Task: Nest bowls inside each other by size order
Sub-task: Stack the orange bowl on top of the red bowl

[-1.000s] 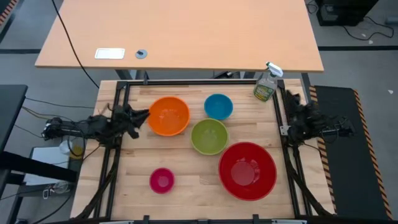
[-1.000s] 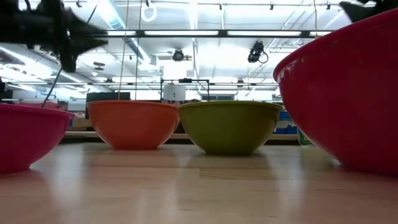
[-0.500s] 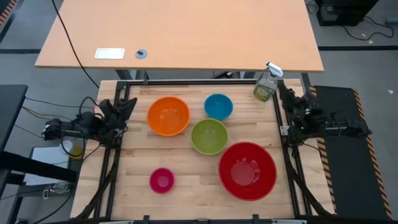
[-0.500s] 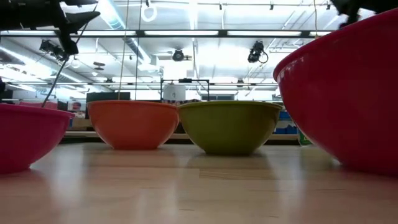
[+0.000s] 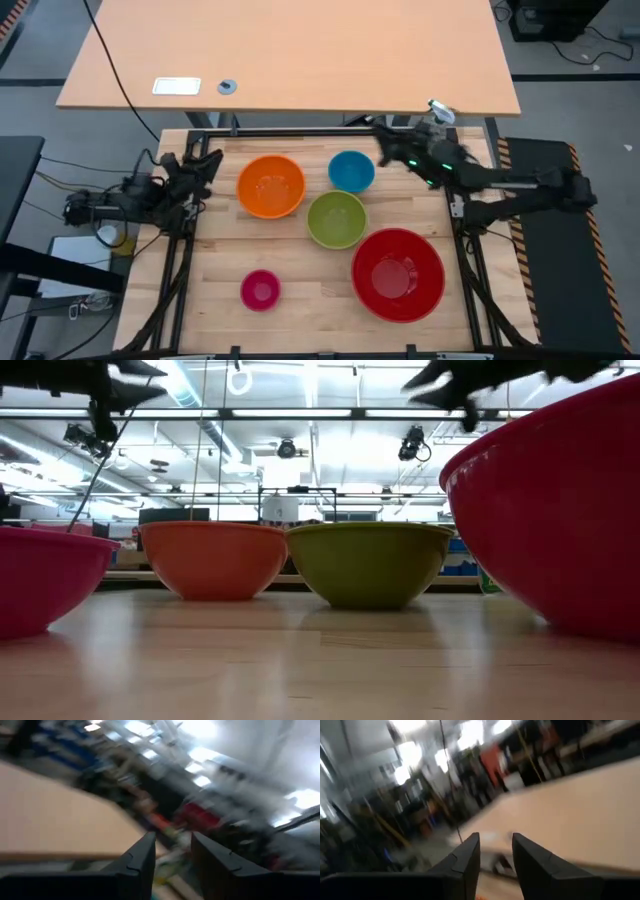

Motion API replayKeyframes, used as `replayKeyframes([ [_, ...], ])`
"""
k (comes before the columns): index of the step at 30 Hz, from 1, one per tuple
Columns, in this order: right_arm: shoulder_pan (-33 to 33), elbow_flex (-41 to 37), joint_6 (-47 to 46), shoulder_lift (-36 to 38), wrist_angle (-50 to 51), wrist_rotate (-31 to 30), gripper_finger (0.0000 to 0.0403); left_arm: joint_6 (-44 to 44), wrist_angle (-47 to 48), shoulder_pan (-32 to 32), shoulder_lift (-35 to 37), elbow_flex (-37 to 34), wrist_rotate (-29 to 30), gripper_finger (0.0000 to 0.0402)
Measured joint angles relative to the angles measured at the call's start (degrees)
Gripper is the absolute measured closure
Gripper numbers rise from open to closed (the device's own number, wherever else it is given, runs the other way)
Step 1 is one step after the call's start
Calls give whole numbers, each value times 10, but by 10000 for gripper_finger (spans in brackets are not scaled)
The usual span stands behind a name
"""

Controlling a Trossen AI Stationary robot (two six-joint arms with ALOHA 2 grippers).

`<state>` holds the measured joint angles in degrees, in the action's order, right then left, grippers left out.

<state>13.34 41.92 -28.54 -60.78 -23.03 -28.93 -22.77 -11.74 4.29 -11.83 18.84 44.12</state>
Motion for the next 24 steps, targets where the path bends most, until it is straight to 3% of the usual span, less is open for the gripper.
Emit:
replayKeyframes([
  [3, 47, 58, 2, -79, 60, 118, 281, -51, 109, 0, -39, 40, 46, 247],
  [6, 81, 115, 22, -150, 103, 253, 281, -130, 179, 0, -70, 66, 50, 222],
  [9, 95, 165, 65, -209, 163, 324, 275, -201, 238, 2, -96, 83, 50, 199],
  [12, 103, 216, 103, -259, 238, 347, 252, -257, 280, 2, -125, 98, 47, 180],
  [18, 104, 325, 121, -354, 354, 342, 162, -265, 323, -8, -193, 129, 47, 167],
  [21, 96, 387, 122, -404, 418, 346, 128, -303, 400, -19, -226, 157, 47, 167],
  [24, 89, 447, 132, -450, 473, 346, 120, -356, 508, -39, -256, 194, 44, 166],
])
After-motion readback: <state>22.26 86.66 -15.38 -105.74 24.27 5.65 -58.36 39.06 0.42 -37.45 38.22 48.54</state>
